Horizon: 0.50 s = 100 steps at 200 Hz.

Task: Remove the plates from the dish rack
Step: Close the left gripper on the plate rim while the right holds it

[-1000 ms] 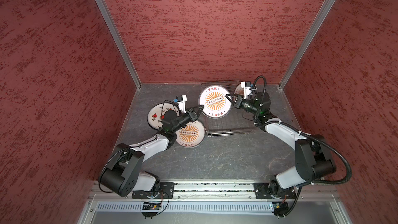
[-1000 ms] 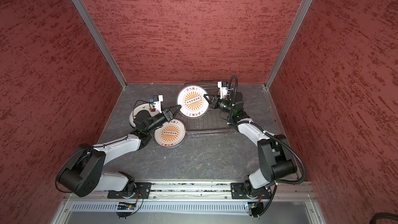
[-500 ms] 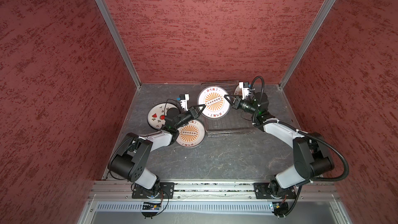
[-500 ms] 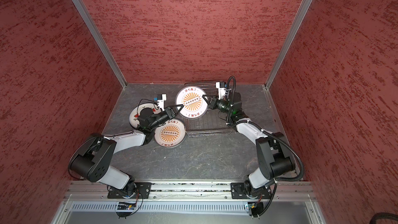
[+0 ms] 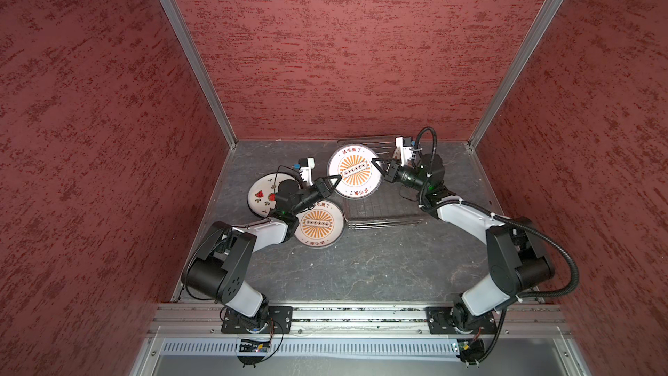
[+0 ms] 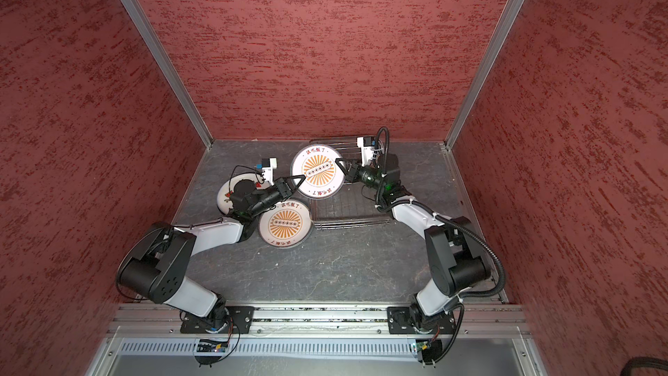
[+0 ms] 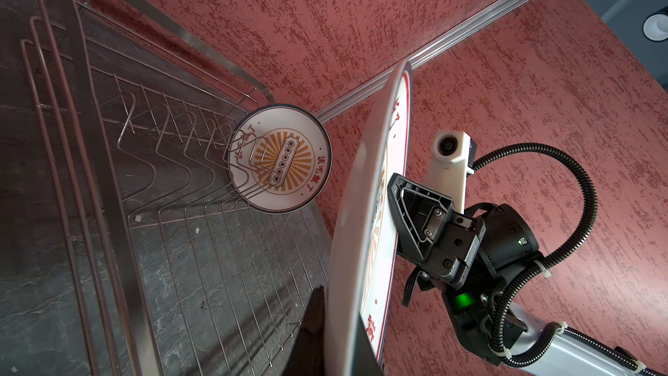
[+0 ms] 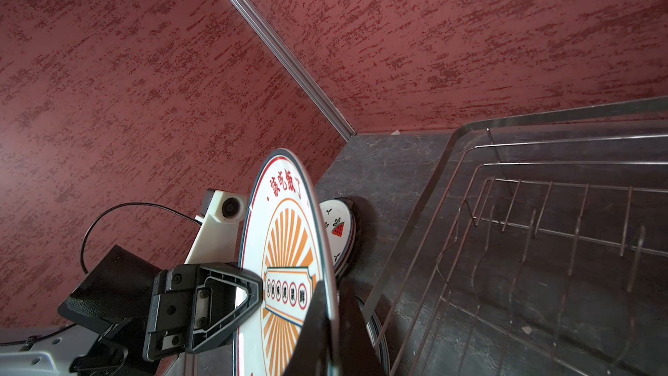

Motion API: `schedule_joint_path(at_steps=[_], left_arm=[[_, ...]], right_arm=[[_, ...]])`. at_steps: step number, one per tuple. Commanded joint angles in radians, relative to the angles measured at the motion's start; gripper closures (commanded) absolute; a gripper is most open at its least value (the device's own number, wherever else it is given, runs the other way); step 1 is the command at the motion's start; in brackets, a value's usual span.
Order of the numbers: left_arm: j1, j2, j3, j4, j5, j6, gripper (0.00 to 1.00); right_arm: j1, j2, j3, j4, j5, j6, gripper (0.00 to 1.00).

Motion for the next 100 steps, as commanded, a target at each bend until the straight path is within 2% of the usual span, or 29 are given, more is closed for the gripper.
schedule_joint_path(at_steps=[1,22,47,62,68,71,100], left_arm=[[-0.009,-0.030,0.010,0.046,0.027,-0.007,0.95],[-0.006,-0.044,0.000,0.048,0.026,-0.009,0.96],[-0.002,-0.068,-0.013,0.041,0.018,-0.003,0.97],[0.001,-0.088,-0.024,0.032,0.008,0.003,0.97],[0.004,-0.096,-0.028,0.024,0.003,0.006,0.97],[0.005,-0.101,-0.028,0.017,0.000,0.009,0.97],[0.013,-0.158,-0.039,-0.099,-0.052,0.043,0.97]], right_arm=[[0.030,0.019,0.030,0.006,0.004,-0.049,0.88],[0.032,0.020,0.034,0.000,-0.008,-0.048,0.75],[0.033,0.024,0.039,-0.007,-0.024,-0.048,0.53],[0.034,0.024,0.044,-0.026,-0.017,-0.046,0.30],[0.035,0.020,0.044,-0.034,-0.009,-0.045,0.06],[0.035,0.017,0.043,-0.036,-0.004,-0.047,0.02],[0.038,-0.033,0.010,-0.030,0.026,-0.069,0.01]])
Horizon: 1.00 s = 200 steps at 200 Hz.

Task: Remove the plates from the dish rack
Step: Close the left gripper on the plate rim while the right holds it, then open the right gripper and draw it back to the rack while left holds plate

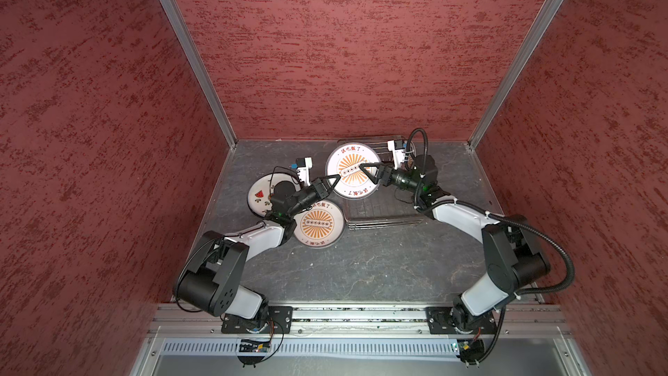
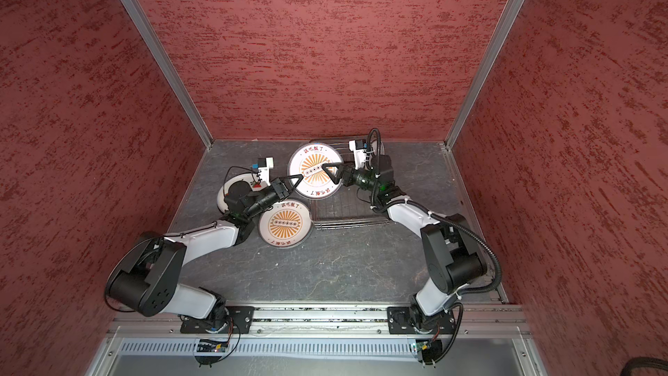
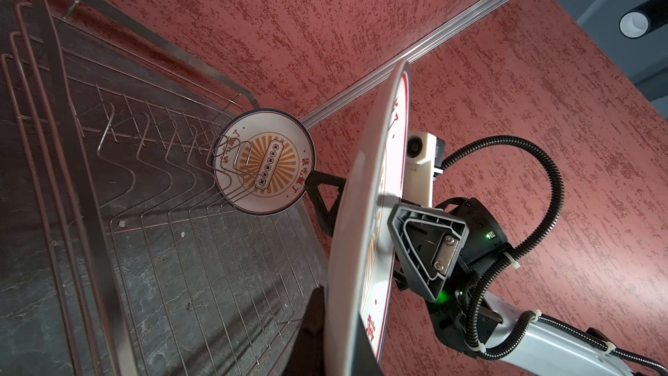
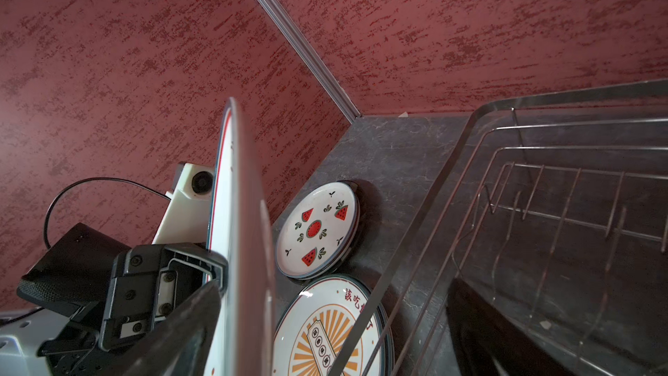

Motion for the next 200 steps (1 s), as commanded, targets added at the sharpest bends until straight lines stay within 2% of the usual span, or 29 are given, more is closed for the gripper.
schedule_joint_path(at_steps=[1,50,80,113,158,179,200], left_arm=[[0.009,-0.059,-0.011,-0.058,-0.049,0.037,0.97],[0.042,-0.203,-0.059,-0.211,-0.118,0.080,0.97],[0.094,-0.345,-0.083,-0.376,-0.138,0.101,0.98],[0.173,-0.498,-0.109,-0.551,-0.112,0.111,0.97],[0.199,-0.620,-0.153,-0.677,-0.115,0.094,0.95],[0.198,-0.680,-0.160,-0.795,-0.179,0.093,0.96],[0.198,-0.735,-0.180,-0.893,-0.226,0.083,0.95]], right_arm=[[0.005,-0.055,-0.001,0.006,0.032,-0.025,0.01],[0.005,-0.170,-0.063,-0.040,0.142,-0.098,0.01],[0.008,-0.226,-0.071,-0.092,0.142,-0.163,0.01],[0.046,-0.252,-0.069,-0.141,0.156,-0.229,0.01],[0.180,-0.226,0.006,-0.289,0.272,-0.400,0.01],[0.229,-0.183,0.046,-0.358,0.319,-0.473,0.01],[0.257,-0.109,0.088,-0.418,0.306,-0.535,0.01]])
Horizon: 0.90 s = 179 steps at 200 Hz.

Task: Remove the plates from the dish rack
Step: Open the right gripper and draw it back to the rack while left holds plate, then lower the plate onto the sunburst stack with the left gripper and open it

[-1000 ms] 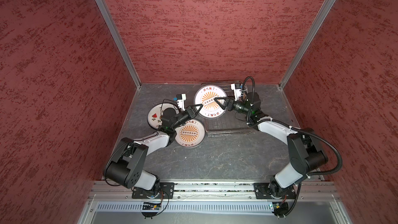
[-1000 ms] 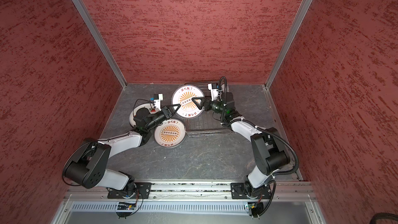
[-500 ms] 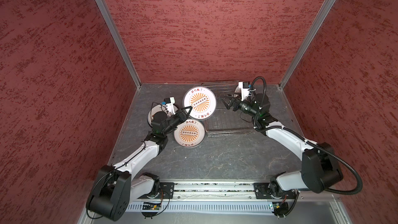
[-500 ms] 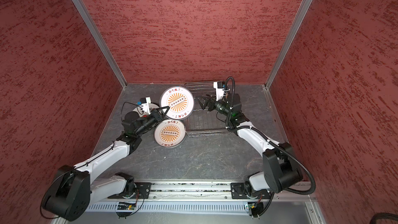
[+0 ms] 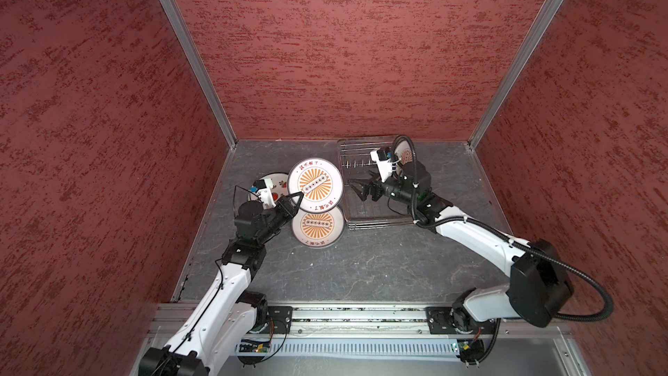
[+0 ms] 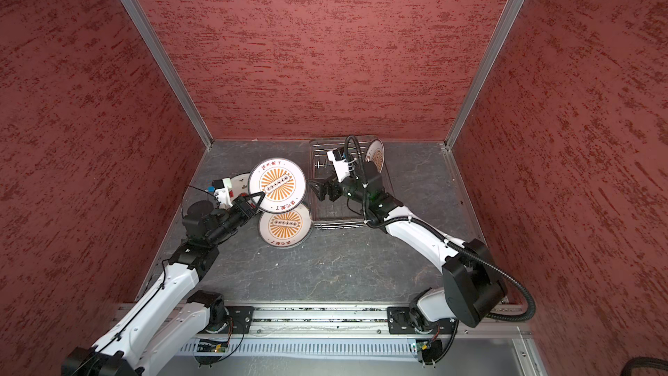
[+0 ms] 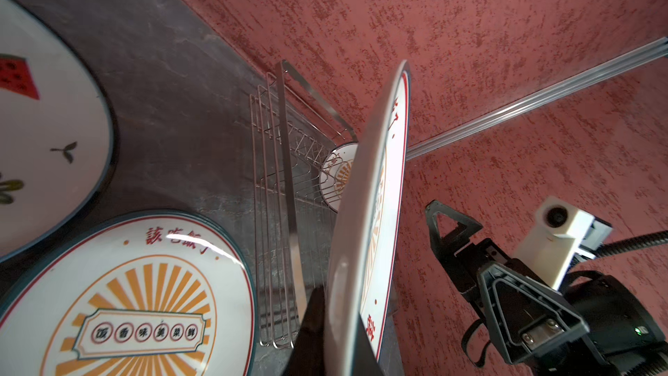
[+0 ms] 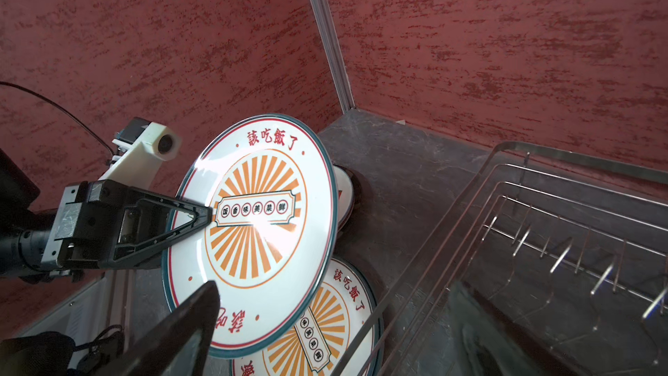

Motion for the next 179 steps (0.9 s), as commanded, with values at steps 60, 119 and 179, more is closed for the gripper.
schedule_joint_path(at_steps=[60,119,179], left_arm=[[0.006,-0.082,-0.086,-0.188,-0.051,-0.070,0.94],[0.003,0.065,-0.100,-0.138,-0.005,-0.115,0.94],[-0.005,0.145,-0.096,-0.136,-0.030,-0.124,0.92]], right_arm=[[0.061,0.149,0.083,-0.136,0.040,-0.212,0.01],[0.063,0.151,0.059,-0.145,0.015,-0.237,0.01],[0.067,0.151,0.045,-0.148,0.005,-0.243,0.01]])
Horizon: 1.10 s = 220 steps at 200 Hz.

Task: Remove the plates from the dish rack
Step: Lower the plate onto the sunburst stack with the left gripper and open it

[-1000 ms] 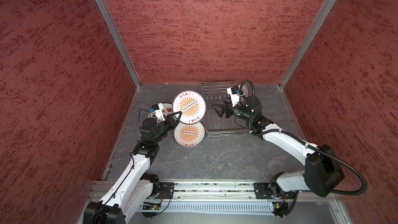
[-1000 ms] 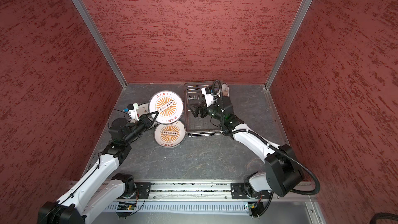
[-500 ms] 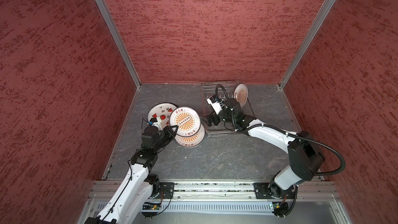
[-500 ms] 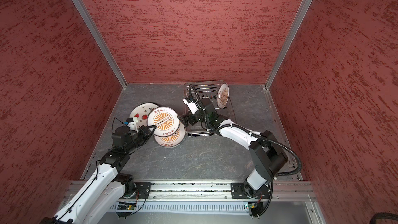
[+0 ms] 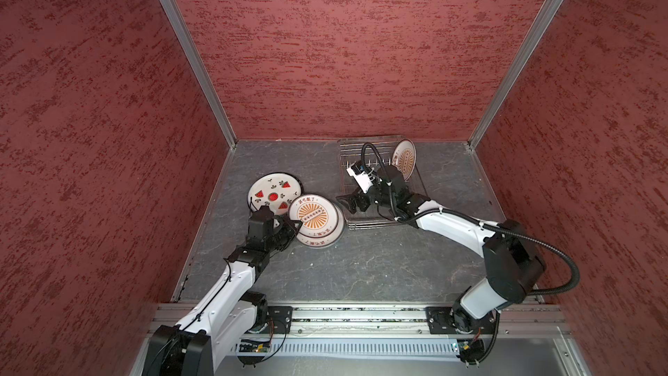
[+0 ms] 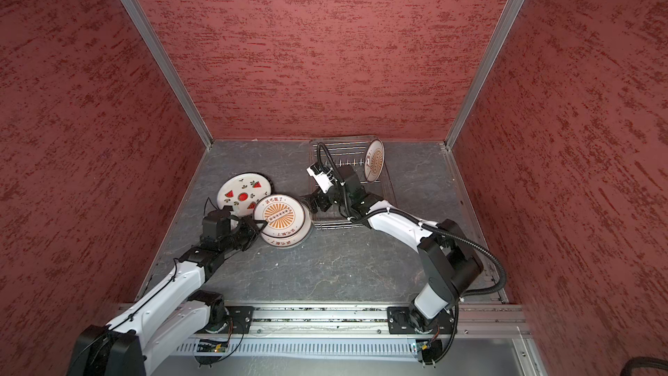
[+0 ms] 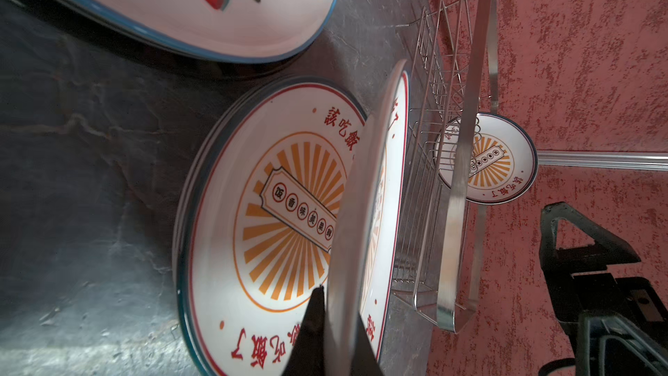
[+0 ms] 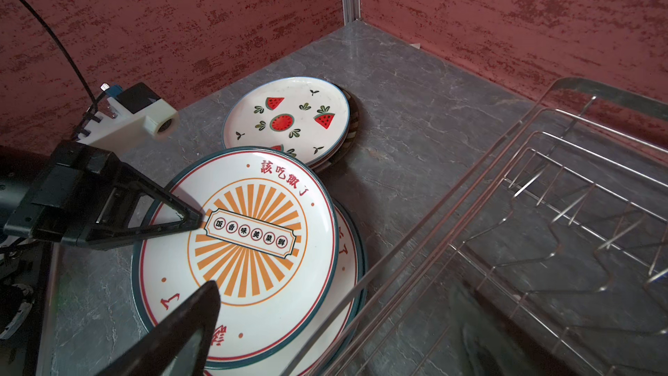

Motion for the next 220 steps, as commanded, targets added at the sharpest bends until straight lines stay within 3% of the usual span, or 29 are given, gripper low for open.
schedule_joint_path(at_steps=[1,82,145,220], left_arm=[[-0.004,0.018,0.011,0.053,-0.001,-0.013,0.92],[-0.021,0.134,0.028,0.052,-0.018,-0.003,0.88],[-0.029,0.152,0.031,0.018,-0.052,0.017,0.67],[-0.147,0.116,0.114,-0.148,-0.321,0.078,0.60]], right_arm=[[0.006,-0.006,-0.014,-0.002,-0.023,-0.033,0.01],[0.011,-0.005,-0.008,-0.007,-0.002,-0.034,0.01],[0.017,0.003,0.000,-0.020,0.004,-0.038,0.01],[0.022,0.010,0.008,-0.031,0.019,-0.040,0.01]])
